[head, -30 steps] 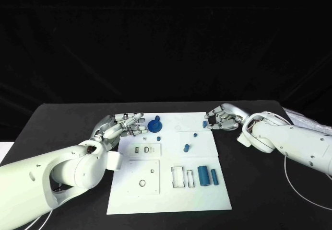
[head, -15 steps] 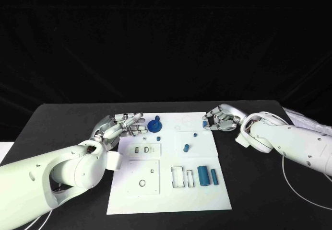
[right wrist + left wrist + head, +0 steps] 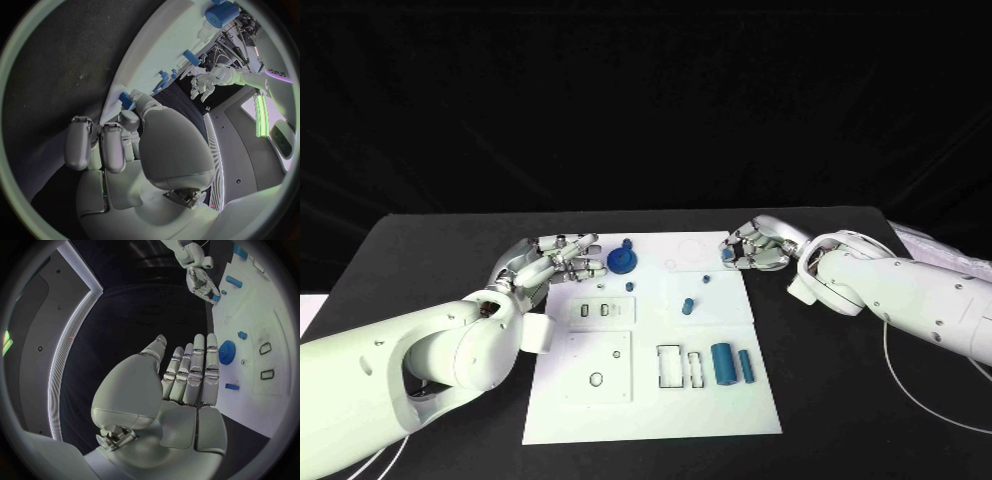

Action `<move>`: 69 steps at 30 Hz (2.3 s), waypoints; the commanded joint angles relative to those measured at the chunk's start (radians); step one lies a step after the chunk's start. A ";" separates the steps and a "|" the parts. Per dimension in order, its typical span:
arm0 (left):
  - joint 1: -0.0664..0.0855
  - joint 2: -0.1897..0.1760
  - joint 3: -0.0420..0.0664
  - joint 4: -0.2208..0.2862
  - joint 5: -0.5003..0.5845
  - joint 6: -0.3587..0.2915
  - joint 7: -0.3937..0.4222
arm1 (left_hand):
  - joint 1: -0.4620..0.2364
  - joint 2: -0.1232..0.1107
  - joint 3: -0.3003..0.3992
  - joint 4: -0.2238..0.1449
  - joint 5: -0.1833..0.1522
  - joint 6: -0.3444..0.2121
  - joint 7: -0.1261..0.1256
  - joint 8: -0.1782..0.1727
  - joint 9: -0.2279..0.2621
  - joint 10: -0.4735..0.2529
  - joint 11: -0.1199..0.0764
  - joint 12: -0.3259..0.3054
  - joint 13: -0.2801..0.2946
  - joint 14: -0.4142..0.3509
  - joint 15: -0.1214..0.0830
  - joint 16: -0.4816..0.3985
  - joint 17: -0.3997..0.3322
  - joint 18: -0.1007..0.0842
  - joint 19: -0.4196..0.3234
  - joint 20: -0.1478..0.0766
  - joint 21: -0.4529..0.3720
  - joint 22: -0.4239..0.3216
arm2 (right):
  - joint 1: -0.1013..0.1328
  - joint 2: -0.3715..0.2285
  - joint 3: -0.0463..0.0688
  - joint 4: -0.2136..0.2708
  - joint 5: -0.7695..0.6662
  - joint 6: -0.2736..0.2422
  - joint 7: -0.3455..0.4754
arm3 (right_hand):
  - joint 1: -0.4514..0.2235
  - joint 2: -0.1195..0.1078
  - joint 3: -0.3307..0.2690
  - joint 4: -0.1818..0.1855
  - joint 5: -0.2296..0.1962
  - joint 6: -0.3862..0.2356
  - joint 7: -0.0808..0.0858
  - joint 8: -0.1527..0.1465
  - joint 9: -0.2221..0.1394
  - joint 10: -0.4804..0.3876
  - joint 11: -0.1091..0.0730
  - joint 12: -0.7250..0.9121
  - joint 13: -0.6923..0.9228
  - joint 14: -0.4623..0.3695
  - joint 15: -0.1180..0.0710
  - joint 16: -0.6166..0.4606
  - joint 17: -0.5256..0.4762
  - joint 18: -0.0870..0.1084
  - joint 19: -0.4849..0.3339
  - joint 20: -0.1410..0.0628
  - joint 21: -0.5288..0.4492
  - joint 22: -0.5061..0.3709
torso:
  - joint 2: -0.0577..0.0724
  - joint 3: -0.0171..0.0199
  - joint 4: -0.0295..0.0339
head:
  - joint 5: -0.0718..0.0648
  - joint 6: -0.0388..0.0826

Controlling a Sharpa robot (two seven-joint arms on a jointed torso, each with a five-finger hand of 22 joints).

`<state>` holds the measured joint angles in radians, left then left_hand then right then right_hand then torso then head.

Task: Assemble the parts on the task board

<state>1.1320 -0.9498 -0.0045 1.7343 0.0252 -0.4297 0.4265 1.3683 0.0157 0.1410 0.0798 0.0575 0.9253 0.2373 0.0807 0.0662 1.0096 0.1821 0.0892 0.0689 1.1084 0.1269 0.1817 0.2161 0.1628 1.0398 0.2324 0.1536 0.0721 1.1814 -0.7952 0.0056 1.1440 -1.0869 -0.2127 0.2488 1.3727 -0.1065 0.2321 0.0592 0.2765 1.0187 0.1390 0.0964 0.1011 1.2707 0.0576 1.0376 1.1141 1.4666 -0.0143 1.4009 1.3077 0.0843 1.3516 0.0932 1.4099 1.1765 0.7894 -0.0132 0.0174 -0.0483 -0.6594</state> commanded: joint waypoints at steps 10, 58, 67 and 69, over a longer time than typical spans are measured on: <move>0.000 -0.001 0.000 0.000 0.000 0.018 0.001 | 0.001 0.009 0.003 -0.007 0.000 0.007 0.006 -0.003 0.000 0.004 0.000 0.000 0.000 0.004 -0.003 -0.006 0.001 0.019 0.006 -0.002 -0.007 -0.001 | -0.002 0.006 0.000 -0.008 -0.031 0.022 -0.019 | -0.005 0.016 0.006 -0.010 -0.014 0.039 -0.011 0.023 0.008 0.003 -0.016 0.005 0.000 0.052 -0.016 -0.005 0.009 -0.002 -0.001 -0.013 0.002 0.001 | 0.000 0.0003 0.0005 | -0.001 -0.002; 0.000 -0.010 0.001 0.016 0.000 0.001 0.017 | 0.003 0.011 0.007 -0.011 0.000 0.007 0.006 -0.004 0.000 0.004 0.000 -0.001 0.000 0.004 -0.003 -0.007 0.003 0.019 0.007 -0.002 -0.008 -0.001 | 0.009 0.005 0.002 0.207 -0.089 -0.153 -0.123 | -0.019 0.064 0.038 -0.034 -0.043 0.112 -0.052 0.089 0.031 0.006 -0.051 -0.020 -0.017 0.054 -0.046 -0.010 0.009 -0.002 0.003 -0.042 0.001 0.002 | -0.006 -0.0037 0.0036 | -0.005 0.003; 0.000 -0.005 0.001 -0.006 0.000 0.009 0.030 | 0.003 0.011 0.007 -0.012 0.000 0.007 0.007 -0.004 0.000 0.004 0.000 -0.001 0.000 0.004 -0.003 -0.008 0.003 0.019 0.007 -0.002 -0.009 -0.001 | -0.019 0.064 0.002 0.317 -0.144 -0.190 -0.262 | -0.025 0.076 0.057 -0.042 -0.053 0.093 -0.046 0.086 0.030 -0.019 -0.047 -0.076 -0.060 0.047 -0.044 -0.032 -0.017 0.003 -0.012 -0.042 -0.013 -0.028 | -0.010 -0.0055 0.0042 | 0.014 0.002; 0.000 -0.005 0.001 -0.008 0.000 0.009 0.033 | 0.003 0.009 0.007 -0.012 0.000 0.007 0.007 -0.004 -0.001 0.004 0.001 -0.002 -0.001 0.004 -0.003 -0.008 0.003 0.019 0.007 -0.002 -0.009 -0.001 | -0.023 0.077 0.001 0.331 -0.150 -0.198 -0.294 | -0.027 0.077 0.061 -0.043 -0.053 0.089 -0.045 0.085 0.029 -0.021 -0.045 -0.081 -0.064 0.047 -0.043 -0.036 -0.022 0.004 -0.015 -0.041 -0.016 -0.034 | -0.008 -0.0079 0.0041 | 0.017 0.003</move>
<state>1.1321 -0.9570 -0.0045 1.7270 0.0255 -0.4325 0.4353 1.3722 0.0196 0.1467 0.0740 0.0575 0.9253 0.2373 0.0807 0.0663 1.0096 0.1821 0.0892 0.0689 1.1084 0.1269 0.1779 0.2175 0.1628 1.0398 0.2324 0.1490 0.0721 1.1608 -0.7213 0.0067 1.4681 -1.1949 -0.3699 0.0491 1.3478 -0.0444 0.2887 0.0164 0.2258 1.1136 0.0966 0.1665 0.1197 1.2552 0.0139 0.9601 1.0509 1.4649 -0.0521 1.3700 1.2874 0.0844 1.3447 0.0500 1.3983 1.1443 0.7809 -0.0186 0.0221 -0.0364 -0.6558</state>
